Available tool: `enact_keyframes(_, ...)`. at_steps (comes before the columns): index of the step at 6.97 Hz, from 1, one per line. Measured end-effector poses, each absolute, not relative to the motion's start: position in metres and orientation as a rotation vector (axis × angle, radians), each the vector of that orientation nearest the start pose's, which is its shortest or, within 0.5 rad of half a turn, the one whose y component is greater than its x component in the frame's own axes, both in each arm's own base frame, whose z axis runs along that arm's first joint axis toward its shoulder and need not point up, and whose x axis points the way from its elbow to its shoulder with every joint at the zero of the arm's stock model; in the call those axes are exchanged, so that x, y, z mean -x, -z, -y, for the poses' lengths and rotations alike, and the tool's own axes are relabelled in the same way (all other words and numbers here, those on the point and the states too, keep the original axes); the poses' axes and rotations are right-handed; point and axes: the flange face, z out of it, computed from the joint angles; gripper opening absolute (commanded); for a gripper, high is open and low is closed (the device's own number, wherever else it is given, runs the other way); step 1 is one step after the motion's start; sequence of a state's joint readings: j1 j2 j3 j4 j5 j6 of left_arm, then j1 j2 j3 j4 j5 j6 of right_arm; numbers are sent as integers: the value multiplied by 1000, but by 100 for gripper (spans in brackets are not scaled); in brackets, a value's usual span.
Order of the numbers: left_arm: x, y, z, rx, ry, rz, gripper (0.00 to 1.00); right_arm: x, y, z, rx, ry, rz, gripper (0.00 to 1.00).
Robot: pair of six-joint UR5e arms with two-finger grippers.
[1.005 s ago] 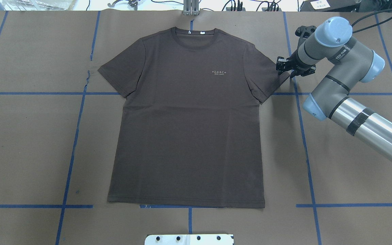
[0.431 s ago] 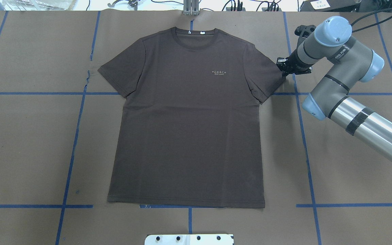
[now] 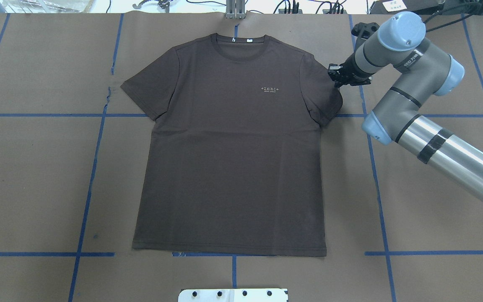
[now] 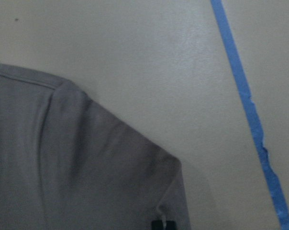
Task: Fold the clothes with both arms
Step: 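Fold the grasped sleeve inward over the shirt body with the right gripper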
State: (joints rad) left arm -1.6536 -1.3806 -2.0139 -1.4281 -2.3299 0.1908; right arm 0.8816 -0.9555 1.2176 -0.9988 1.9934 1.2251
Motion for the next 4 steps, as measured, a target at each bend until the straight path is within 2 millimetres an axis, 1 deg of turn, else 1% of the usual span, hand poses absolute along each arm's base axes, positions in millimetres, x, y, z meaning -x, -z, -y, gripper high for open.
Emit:
enact_keyframes(1, 98, -542, 400, -209, -144, -738, 100, 434, -369, 639, -147, -351, 926, 0)
enact_keyframes(2, 98, -541, 400, -209, -144, -738, 100, 452, -352, 640, -169, -383, 918, 0)
enact_keyframes(4, 98, -539, 400, -212, -143, -739, 100, 479, -329, 662, -210, -426, 874, 0)
